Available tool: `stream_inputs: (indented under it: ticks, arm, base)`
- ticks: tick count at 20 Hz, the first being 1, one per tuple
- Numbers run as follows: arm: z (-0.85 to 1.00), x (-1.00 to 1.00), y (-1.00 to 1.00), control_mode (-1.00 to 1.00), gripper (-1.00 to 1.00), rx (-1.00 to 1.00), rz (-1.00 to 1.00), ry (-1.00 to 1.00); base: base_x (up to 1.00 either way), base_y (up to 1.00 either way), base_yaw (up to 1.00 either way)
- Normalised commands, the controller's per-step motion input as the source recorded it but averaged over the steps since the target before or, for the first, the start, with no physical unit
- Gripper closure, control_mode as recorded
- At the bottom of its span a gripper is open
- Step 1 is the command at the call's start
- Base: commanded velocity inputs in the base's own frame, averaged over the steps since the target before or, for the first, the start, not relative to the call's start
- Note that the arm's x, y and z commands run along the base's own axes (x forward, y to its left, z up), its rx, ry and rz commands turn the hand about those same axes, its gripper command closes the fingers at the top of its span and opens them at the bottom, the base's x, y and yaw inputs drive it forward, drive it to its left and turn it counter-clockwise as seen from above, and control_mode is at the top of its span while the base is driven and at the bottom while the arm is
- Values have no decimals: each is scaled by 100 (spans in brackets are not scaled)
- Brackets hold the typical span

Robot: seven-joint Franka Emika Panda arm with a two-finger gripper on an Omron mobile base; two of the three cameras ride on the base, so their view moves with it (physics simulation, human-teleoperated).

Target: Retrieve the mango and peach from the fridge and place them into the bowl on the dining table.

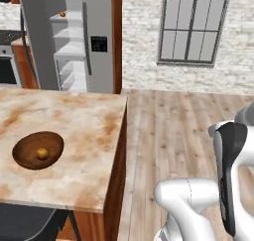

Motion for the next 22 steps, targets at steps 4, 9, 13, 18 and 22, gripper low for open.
stream_inputs:
  ticks: [4,9,13,18,22]
  arm:
    - [0,0,0,100,-100,0,0,0]
    - [0,0,0,100,-100,0,0,0]
    - [0,0,0,100,-100,0,0,0]
    - [0,0,0,100,-100,0,0,0]
    - [0,0,0,100,-100,0,0,0]
  base:
    - [100,-44,-5]
    - [100,-22,1]
    - [100,-10,11]
    - [100,-1,26]
    - [100,0,37]
